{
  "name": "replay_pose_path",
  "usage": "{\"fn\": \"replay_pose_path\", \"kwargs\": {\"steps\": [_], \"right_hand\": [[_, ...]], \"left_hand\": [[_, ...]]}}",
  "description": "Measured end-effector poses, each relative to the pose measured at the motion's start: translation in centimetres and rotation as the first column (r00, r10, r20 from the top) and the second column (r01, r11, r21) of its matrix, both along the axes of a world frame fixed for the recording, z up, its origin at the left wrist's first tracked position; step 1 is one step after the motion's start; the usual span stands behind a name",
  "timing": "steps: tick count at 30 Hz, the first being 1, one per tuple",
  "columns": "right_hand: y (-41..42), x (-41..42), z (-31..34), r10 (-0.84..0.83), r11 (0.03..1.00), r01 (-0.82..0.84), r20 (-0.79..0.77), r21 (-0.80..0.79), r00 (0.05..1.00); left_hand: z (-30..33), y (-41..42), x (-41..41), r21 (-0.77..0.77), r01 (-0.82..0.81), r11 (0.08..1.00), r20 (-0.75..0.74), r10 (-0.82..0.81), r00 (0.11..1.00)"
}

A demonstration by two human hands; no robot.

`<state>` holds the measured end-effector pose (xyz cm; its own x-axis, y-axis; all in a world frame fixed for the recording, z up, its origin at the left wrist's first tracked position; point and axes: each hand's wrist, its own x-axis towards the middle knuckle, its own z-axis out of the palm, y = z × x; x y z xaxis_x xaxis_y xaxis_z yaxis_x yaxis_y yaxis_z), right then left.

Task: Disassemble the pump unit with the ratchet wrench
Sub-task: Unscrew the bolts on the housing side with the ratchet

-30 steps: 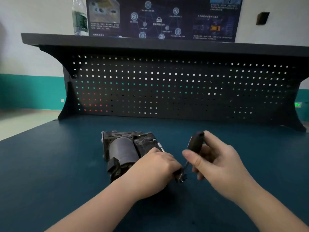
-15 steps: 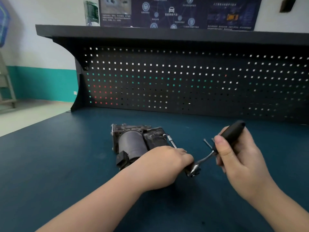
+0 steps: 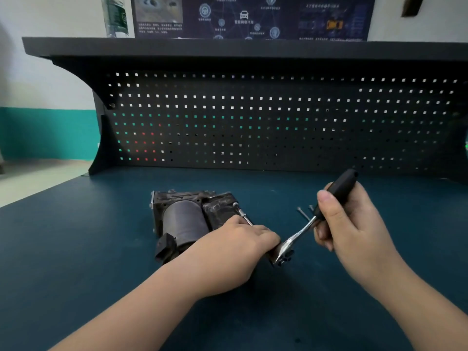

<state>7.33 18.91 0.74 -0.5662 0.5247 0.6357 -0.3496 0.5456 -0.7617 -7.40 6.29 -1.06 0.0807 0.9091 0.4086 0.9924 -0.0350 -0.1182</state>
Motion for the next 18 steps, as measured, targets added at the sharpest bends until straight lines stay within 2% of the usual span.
{"fn": "replay_pose_path", "kwargs": {"steps": [6,11,18], "right_hand": [[-0.14,0.09,-0.2,-0.025,1.0,0.025,-0.003,0.013,1.0],[-0.73,0.21,-0.02,0.0,0.996,-0.003,-0.031,-0.093,1.0],[0.09,0.22,-0.09,-0.084,0.971,0.088,0.026,-0.222,0.996]], "left_hand": [[-0.07,-0.1,0.07,0.004,-0.01,1.0,0.008,0.01,1.0],[0.21,-0.22,0.32,-0.007,-0.021,1.0,0.04,0.022,0.999],[-0.09,0.05,0.2,-0.002,-0.028,1.0,0.047,0.028,0.999]]}}
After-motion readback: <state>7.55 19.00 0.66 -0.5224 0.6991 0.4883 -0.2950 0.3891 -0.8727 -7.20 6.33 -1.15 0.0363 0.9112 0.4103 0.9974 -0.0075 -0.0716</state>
